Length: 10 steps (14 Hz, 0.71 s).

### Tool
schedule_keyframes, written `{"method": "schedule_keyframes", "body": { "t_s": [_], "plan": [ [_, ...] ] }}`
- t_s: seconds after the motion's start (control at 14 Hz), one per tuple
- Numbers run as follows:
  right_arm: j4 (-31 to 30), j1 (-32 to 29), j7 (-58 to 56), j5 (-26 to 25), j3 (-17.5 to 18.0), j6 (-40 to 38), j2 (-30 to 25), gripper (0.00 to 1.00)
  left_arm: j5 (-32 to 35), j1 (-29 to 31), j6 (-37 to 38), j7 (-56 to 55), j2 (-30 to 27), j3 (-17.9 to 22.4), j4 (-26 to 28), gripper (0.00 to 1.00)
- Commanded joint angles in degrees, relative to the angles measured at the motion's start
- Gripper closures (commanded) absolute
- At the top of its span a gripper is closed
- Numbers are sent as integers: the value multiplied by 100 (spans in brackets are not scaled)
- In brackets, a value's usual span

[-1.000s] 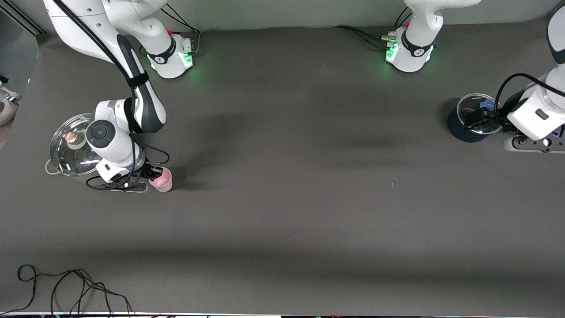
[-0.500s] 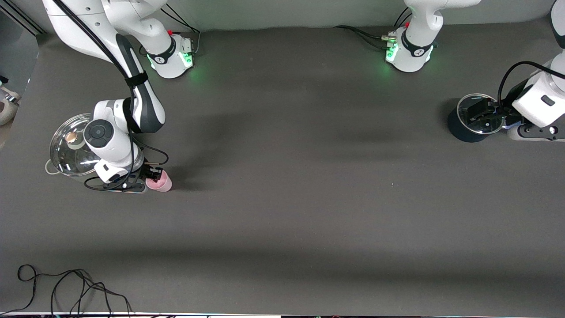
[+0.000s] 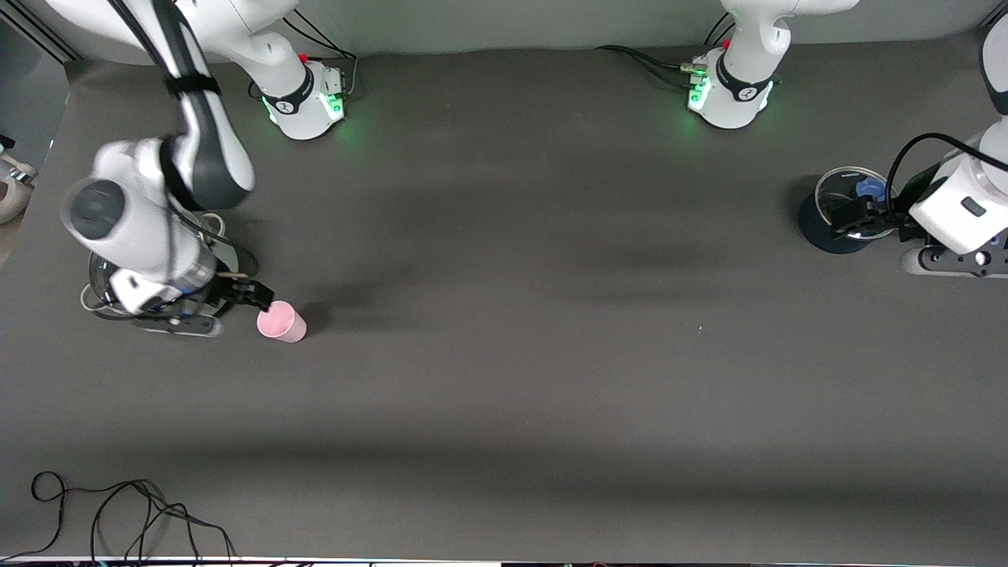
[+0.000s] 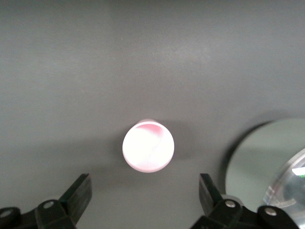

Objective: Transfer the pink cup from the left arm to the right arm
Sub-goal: 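Release the pink cup and raise the right gripper above the pot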

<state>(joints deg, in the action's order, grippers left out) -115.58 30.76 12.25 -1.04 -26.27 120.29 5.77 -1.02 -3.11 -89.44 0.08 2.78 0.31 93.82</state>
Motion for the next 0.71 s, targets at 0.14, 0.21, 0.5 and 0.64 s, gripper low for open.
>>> {"method": "schedule_keyframes", "body": {
  "t_s": [0.14,0.21,0.5,0.64],
  "plan": [
    [1877,71,102,69,-185,-2339,-85,1,-12,-208,137,-34,3,171,-92,0],
    [2220,62,128,69,-212,-2726,-85,1,-12,-182,128,-34,-5,171,-83,0],
    [3250,53,50,69,-309,-3616,-77,1,-21,28,119,-34,3,-12,-83,0],
    [3488,9,58,78,-335,-3688,11,1,-12,143,111,-34,3,-136,-83,0]
  ]
}}
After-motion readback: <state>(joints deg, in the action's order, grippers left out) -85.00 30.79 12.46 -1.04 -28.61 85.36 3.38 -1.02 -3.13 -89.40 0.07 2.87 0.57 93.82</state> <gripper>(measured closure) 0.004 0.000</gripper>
